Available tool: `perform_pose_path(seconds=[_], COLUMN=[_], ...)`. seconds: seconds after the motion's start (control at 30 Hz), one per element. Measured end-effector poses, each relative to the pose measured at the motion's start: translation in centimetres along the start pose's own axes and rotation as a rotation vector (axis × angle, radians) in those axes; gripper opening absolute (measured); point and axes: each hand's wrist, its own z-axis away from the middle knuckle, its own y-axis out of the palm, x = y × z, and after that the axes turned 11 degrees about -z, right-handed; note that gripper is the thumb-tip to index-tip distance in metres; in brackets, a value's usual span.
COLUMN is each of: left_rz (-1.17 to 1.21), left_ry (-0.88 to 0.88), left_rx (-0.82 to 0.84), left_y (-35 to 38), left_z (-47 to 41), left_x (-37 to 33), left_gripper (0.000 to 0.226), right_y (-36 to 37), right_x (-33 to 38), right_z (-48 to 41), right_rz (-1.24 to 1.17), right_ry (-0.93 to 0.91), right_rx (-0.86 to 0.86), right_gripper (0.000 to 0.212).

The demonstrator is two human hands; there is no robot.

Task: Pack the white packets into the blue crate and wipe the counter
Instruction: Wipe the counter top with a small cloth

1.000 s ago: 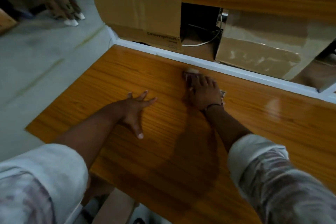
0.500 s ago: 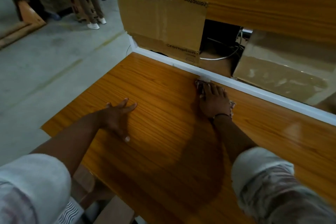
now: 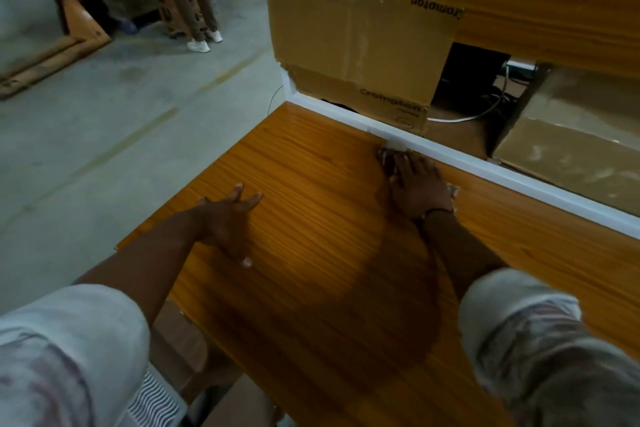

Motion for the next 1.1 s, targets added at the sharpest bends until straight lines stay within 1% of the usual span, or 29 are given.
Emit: perform_pose_path(seconds=[0.1, 0.13, 0.2, 0.27, 0.33, 0.43, 0.5, 0.57, 0.77, 0.9, 1.0, 1.1], left_rz=[-0.005, -0.003, 0.002, -0.015, -0.013, -0.009, -0.001, -0.005, -0.018, -0.044, -0.070, -0.096], left_ry=[0.011, 0.027, 0.048, 0.044, 0.032, 0.025, 0.027, 0.027, 0.048, 0.039, 0.049, 0.059], left_rx=[0.026, 0.012, -0.014, -0.021, -0.010, 0.011, -0.005, -0.013, -0.037, -0.032, -0.013, -0.020], left_y=[-0.7, -1.0, -1.2, -1.5, -1.7, -1.6, -1.3, -1.0, -1.0, -0.7, -1.1, -1.6], left_z=[-0.5, -0.5, -0.7, -1.0, -1.5, -2.4, -2.9, -3.2, -3.3, -3.8, -3.6, -3.1], left_x=[0.3, 0.7, 1.8, 2.8, 3.4, 3.7, 4.1, 4.3, 4.3, 4.2, 4.0, 3.6], left_gripper=[0.151, 0.149, 0.145, 0.144, 0.147, 0.152, 0.154, 0.152, 0.148, 0.148, 0.145, 0.143], right_y=[1.6, 2.3, 4.1, 5.6, 5.5, 4.4, 4.2, 4.9, 6.7, 8.0, 9.2, 9.6], right_x=[4.3, 6.3, 9.9, 11.4, 10.7, 8.9, 8.8, 10.0, 15.1, 18.6, 21.3, 22.2], right_z=[-1.3, -1.1, 0.0, 1.0, -0.5, -5.1, -8.1, -10.3, -16.9, -21.5, -22.1, -19.7], right_rz=[-0.003, 0.003, 0.002, -0.005, -0.022, -0.015, 0.002, -0.007, -0.009, 0.018, 0.034, 0.042], right_ry=[-0.015, -0.069, -0.248, -0.379, -0.345, -0.142, -0.101, -0.127, -0.294, -0.376, -0.479, -0.570], right_rx=[0.020, 0.048, 0.132, 0.187, 0.176, 0.089, 0.062, 0.077, 0.215, 0.253, 0.308, 0.345], right_gripper=[0.059, 0.058, 0.055, 0.056, 0.056, 0.057, 0.058, 0.058, 0.057, 0.056, 0.056, 0.057])
